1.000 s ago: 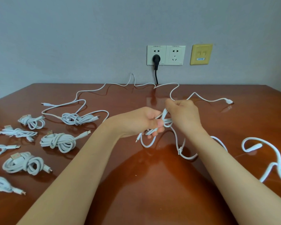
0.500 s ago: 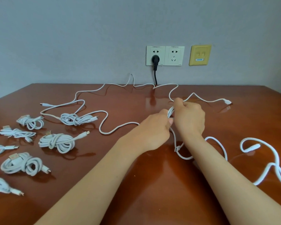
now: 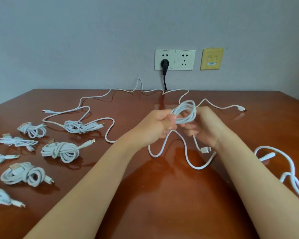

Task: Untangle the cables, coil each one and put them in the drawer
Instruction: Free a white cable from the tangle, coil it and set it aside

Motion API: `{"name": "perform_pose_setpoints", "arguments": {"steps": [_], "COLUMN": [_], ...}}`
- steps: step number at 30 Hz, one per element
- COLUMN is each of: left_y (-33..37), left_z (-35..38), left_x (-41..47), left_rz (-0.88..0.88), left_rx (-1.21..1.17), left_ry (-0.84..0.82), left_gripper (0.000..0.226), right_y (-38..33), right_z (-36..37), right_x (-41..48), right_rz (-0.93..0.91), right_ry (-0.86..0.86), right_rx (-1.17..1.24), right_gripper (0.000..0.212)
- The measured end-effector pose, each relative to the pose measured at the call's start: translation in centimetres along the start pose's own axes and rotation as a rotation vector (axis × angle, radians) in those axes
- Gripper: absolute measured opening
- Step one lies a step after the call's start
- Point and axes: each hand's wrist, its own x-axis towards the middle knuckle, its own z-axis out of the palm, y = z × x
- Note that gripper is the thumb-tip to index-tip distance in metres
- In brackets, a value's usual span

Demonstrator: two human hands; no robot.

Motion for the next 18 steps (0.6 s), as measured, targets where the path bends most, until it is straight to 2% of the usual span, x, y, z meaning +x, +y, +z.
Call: {"name": "perform_pose_setpoints", "arguments": {"steps": [4, 8, 11, 14, 17, 18], "left_y": [-0.8, -1.2, -1.3, -1.3, -1.4, -1.4], "left_z": [-1.0, -2.0, -2.2, -1.9, -1.9, -1.9], "left_x": [0.3, 0.8, 0.8, 0.5, 0.4, 0.4], "left_rz": [-0.022, -0.098, -0.155, -0.168, -0.141, -0.141], "left_rx": [0.056, 0.387, 0.570, 0.534, 0.486, 0.479], "left_ry": [0.163, 0.300, 0.388, 0.452, 0.456, 0.455], "left_gripper": [0.036, 0.035, 0.029, 0.024, 0.025, 0.022], "right_y": [1.4, 2.3, 2.3, 2.7, 2.9, 2.8], "right_z": [2.2, 3.4, 3.4, 3.6, 4.1, 4.4], "right_x": [0.4, 0.6, 0.4, 0.2, -0.2, -0.4], "right_rz": [-0.072, -0.334, -0.391, -0.401, -0.488, -0.524], "right_ry": [0.097, 0.276, 0.250, 0.155, 0.065, 0.057], "right_rx": [-0.472, -0.964, -1.033, -1.086, -1.230, -1.299], "right_gripper": [0.037, 0.029, 0.030, 0.028, 0.010, 0.011]}}
